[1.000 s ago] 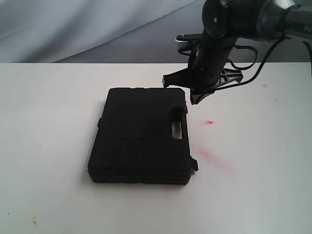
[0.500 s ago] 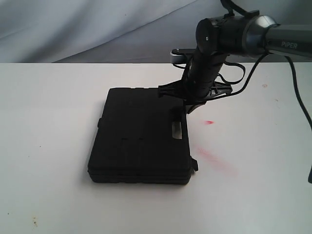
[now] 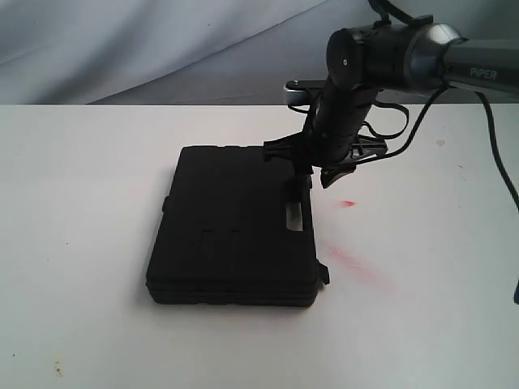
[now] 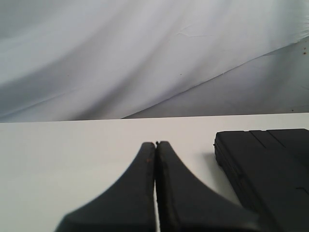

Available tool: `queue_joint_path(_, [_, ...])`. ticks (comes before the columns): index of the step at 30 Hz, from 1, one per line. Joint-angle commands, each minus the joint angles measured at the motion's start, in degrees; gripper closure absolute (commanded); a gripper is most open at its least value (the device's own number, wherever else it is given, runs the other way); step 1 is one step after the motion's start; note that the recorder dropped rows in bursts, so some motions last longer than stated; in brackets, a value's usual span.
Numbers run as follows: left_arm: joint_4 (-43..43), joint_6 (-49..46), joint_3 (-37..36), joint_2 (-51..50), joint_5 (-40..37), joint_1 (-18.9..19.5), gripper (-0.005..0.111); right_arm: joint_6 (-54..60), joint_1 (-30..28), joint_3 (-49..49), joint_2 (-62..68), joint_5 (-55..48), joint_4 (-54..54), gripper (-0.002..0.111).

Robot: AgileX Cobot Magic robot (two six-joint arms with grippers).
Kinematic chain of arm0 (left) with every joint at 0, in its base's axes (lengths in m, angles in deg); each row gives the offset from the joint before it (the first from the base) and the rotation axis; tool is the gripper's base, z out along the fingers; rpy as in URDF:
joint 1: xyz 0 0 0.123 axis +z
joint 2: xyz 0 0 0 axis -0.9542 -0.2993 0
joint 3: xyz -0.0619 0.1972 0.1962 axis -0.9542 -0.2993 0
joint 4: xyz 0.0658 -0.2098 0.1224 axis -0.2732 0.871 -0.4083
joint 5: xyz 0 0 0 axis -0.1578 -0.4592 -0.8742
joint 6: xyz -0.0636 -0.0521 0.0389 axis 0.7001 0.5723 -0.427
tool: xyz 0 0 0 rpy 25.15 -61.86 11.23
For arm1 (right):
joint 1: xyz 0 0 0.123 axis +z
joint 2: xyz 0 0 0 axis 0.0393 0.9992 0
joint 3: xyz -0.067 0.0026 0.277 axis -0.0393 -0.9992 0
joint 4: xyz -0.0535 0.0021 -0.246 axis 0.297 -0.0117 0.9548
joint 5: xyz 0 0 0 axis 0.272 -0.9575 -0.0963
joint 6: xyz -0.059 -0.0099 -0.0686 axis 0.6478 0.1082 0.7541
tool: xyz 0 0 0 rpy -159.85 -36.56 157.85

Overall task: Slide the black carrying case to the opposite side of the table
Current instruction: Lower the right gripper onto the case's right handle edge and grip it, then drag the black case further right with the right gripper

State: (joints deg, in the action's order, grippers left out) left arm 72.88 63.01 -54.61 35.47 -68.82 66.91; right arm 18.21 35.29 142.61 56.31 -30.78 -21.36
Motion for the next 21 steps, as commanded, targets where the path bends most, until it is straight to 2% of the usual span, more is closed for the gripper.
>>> queue_joint_path(1, [-0.12,0.63,-0.21,0.26,0.04,0.14,0.107,0.17,-0.37,0.47,-0.14,0.74,-0.15,0.067])
queue_joint_path(21, [-0.12,0.63,-0.21,0.26,0.04,0.14,0.107,0.17,0.73,0.47,6.61,1.66,-1.06,0.067])
